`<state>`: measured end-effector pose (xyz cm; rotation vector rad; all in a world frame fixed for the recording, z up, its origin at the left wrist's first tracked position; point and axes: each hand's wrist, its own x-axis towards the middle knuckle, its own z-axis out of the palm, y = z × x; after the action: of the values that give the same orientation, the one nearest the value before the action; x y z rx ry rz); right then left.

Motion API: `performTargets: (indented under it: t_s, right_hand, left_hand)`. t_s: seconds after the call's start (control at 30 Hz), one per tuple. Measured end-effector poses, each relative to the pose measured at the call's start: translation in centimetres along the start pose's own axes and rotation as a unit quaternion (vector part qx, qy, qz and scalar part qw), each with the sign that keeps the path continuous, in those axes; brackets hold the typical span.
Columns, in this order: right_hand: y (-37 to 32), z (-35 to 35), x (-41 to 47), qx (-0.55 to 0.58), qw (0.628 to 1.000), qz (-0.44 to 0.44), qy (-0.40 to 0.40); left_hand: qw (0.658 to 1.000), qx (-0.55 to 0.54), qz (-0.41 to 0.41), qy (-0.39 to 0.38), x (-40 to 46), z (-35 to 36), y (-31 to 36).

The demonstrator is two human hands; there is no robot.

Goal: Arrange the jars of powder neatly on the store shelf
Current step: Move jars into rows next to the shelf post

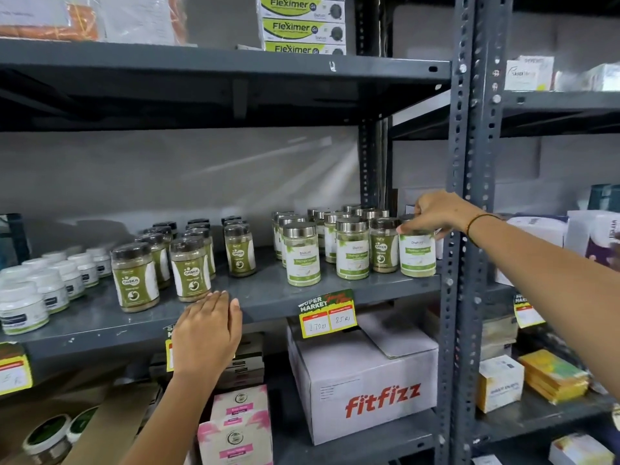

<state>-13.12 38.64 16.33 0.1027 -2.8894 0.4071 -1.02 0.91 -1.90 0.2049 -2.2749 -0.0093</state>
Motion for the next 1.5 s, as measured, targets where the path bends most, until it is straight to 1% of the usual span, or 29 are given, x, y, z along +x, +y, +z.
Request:
performTargets:
  t_s: [0.33, 0.37, 0.43, 0.47, 0.53, 0.63, 0.7, 0.77, 0.83, 0.93, 1.03, 1.13, 1.23, 1.37, 1.43, 1.5]
  right_hand:
    - [-0.7, 0.3, -0.8, -0.061, 0.998, 0.003, 0.004]
    - [-0.8, 0.3, -1.0, -0.073, 0.997, 0.005, -0.001]
    - [-1.1, 0.4, -1.4, -0.137, 0.991, 0.004, -0.003]
    - [-1.4, 0.4, -1.7, -0.180, 0.984, -0.003, 0.012]
    - [-2.1, 0.1, -2.2, -0.239, 0.968, -0.027, 0.072]
    - [-3.1, -0.1, -1.9, -0.264, 0.952, -0.061, 0.142]
    - [-3.6, -0.1, -1.6, -0.236, 0.953, -0.092, 0.169]
    - [-4.0, 0.2, -1.2, -0.175, 0.966, -0.113, 0.153]
    - [-4.1, 0.8, -0.4, -0.133, 0.977, -0.117, 0.118]
    - [-3.9, 1.6, 1.1, -0.119, 0.986, -0.104, 0.058]
    - [-3.8, 1.8, 2.2, -0.097, 0.992, -0.080, -0.018]
    - [-3.7, 1.7, 3.0, -0.072, 0.994, -0.070, -0.047]
    - [-3.6, 1.8, 3.4, -0.047, 0.995, -0.073, -0.052]
    - [-3.5, 1.4, 3.1, 0.025, 0.995, -0.086, -0.038]
    - [-3.7, 1.1, 2.8, 0.047, 0.995, -0.090, -0.005]
    - [-4.1, 0.4, 2.7, 0.053, 0.992, -0.104, 0.045]
  left_hand:
    - [1.000, 0.016, -0.008, -0.007, -0.2, -0.4, 0.4]
    - [1.000, 0.015, -0.008, -0.009, -0.2, -0.5, 0.5]
    - [1.000, 0.012, -0.007, -0.012, -0.2, -0.5, 0.5]
    - [1.000, 0.010, -0.007, -0.012, -0.1, -0.4, 0.5]
    - [1.000, 0.005, -0.009, -0.010, -0.1, -0.4, 0.5]
    - [1.000, 0.003, -0.008, -0.009, 0.0, -0.5, 0.5]
    - [1.000, 0.003, -0.007, -0.008, -0.1, -0.5, 0.5]
    - [1.000, 0.005, -0.007, -0.006, -0.1, -0.5, 0.5]
    - [1.000, 0.008, -0.006, -0.003, 0.0, -0.5, 0.5]
    - [1.000, 0.012, 0.000, 0.004, 0.0, -0.3, 0.3]
    - [1.000, 0.021, 0.008, 0.008, -0.1, -0.1, 0.1]
    - [1.000, 0.021, 0.011, 0.015, 0.0, 0.0, 0.0]
    - [1.000, 0.020, 0.015, 0.017, 0.1, 0.0, -0.1]
    - [1.000, 0.022, 0.014, 0.013, 0.1, 0.0, -0.1]
    - [1.000, 0.022, 0.013, 0.012, 0.0, 0.0, -0.1]
    - [1.000, 0.019, 0.012, 0.015, 0.1, 0.0, -0.1]
